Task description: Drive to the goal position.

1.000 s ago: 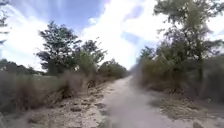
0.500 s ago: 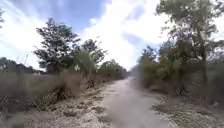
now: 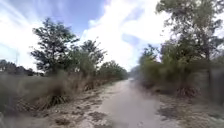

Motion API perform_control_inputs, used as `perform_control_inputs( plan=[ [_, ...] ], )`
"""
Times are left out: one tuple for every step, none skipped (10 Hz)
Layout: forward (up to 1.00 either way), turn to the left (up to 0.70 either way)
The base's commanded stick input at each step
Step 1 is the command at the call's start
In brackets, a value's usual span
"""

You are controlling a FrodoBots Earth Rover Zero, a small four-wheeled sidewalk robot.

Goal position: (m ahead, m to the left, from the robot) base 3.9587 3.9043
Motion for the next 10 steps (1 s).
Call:
perform_control_inputs(
  plan=[
    [0.45,0.0],
    [0.45,0.0],
    [0.45,0.0],
    [0.45,0.0],
    [0.45,0.0],
    [0.45,0.0],
    [0.45,0.0],
    [0.45,0.0],
    [0.45,0.0],
    [0.45,0.0]
  ],
)
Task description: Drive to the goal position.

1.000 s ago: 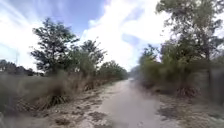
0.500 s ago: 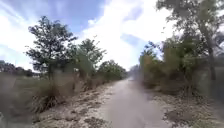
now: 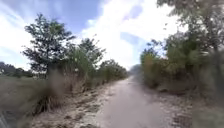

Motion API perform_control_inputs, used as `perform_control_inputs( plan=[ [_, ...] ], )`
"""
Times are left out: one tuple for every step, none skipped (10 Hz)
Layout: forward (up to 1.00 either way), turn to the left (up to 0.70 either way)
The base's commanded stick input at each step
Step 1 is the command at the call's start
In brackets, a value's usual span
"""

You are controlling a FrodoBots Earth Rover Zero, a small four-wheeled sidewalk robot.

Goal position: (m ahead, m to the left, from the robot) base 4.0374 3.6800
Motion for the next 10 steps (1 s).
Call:
perform_control_inputs(
  plan=[
    [0.45,0.0],
    [0.45,0.0],
    [0.45,0.0],
    [0.45,0.0],
    [0.45,0.0],
    [0.45,0.0],
    [0.45,0.0],
    [0.45,0.0],
    [0.45,0.0],
    [0.45,0.0]
  ],
)
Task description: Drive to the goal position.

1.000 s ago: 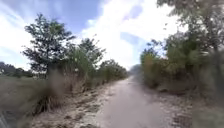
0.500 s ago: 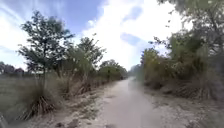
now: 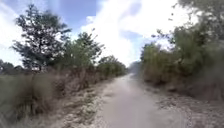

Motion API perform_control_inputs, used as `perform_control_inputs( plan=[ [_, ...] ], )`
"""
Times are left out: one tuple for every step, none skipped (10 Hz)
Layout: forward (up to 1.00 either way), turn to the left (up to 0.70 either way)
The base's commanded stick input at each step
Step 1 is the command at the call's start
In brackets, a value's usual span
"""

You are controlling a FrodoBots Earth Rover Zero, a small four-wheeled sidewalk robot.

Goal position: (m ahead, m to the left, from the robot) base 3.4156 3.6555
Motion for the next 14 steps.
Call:
perform_control_inputs(
  plan=[
    [0.45,0.0],
    [0.45,0.0],
    [0.45,0.0],
    [0.45,0.0],
    [0.45,0.0],
    [0.45,0.0],
    [0.45,0.0],
    [0.45,0.0],
    [0.45,0.0],
    [0.45,0.0],
    [0.45,0.0],
    [0.45,0.0],
    [0.45,0.0],
    [0.45,0.0]
  ],
)
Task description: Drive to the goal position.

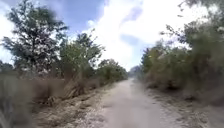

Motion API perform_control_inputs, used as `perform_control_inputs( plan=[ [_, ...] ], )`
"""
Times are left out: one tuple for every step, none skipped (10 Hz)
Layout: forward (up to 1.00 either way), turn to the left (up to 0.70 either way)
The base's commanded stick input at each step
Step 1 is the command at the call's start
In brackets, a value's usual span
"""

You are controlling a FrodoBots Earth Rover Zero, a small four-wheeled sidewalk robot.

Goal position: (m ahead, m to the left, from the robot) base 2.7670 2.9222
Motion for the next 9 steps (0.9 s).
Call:
perform_control_inputs(
  plan=[
    [0.45,0.0],
    [0.45,0.0],
    [0.45,0.0],
    [0.45,0.0],
    [0.45,0.0],
    [0.45,0.0],
    [0.45,0.0],
    [0.45,0.0],
    [0.45,0.0]
  ],
)
